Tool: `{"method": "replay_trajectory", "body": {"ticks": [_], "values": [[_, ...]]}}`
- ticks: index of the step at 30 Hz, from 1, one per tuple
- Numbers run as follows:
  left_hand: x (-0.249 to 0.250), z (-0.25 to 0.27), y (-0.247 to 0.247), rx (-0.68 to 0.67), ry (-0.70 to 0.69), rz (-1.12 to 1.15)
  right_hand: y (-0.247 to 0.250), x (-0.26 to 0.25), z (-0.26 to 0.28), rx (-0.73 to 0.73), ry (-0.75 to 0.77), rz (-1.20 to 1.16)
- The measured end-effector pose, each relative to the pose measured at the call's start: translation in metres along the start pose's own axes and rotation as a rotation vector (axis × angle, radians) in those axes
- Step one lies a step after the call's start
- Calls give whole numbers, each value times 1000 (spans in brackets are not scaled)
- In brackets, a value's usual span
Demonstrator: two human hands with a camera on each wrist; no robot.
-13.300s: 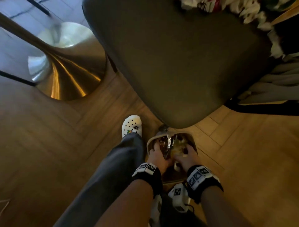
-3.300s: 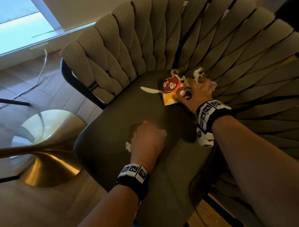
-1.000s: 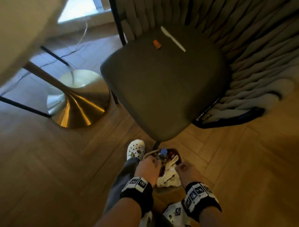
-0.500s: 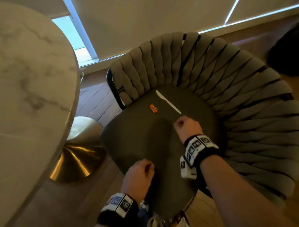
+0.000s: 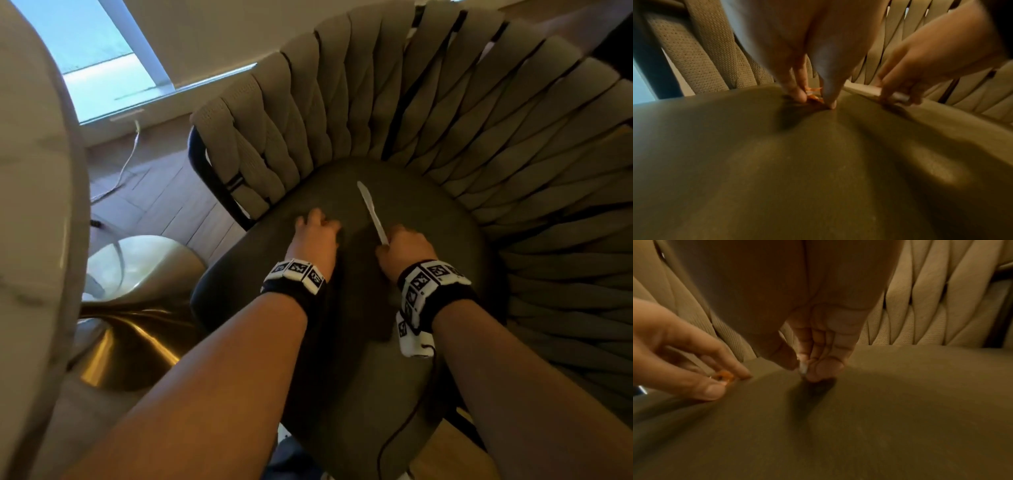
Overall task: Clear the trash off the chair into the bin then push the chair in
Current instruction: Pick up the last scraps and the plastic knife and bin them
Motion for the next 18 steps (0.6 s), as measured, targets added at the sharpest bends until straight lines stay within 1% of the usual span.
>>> {"method": "replay_trajectory", "body": {"ticks": [1, 3, 5, 8, 10, 12, 14, 16, 18], "values": [[0, -1, -2, 20, -10, -3, -1, 4, 10, 1, 0, -26], [0, 6, -6, 94, -22, 64, -4, 12, 32, 5, 1, -93], [-2, 24, -16, 153, -4, 193, -10, 21, 53, -8, -16, -160], [2, 71, -44, 171, -3, 432, -25, 34, 90, -37, -44, -238], [9, 111, -69, 158, -27, 538, -39, 47, 119, -47, -44, -281], [19, 153, -96, 146, -49, 591, -55, 62, 152, -50, -31, -321], [29, 193, -124, 111, -64, 639, -76, 81, 187, -58, 12, -317], [36, 225, -158, 33, -62, 696, -102, 103, 223, -55, 80, -263], [39, 252, -197, -76, -40, 705, -131, 131, 258, -61, 128, -234]]}}
Point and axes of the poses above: each hand's wrist, its own z-axis away from the middle knuckle, its own y-axis out of the back of the hand, x = y × z, the point moved 4 cm from there along -z, towards the middle knuckle, and after that the axes turned 5 degrees about -x, right-handed, at the moved point
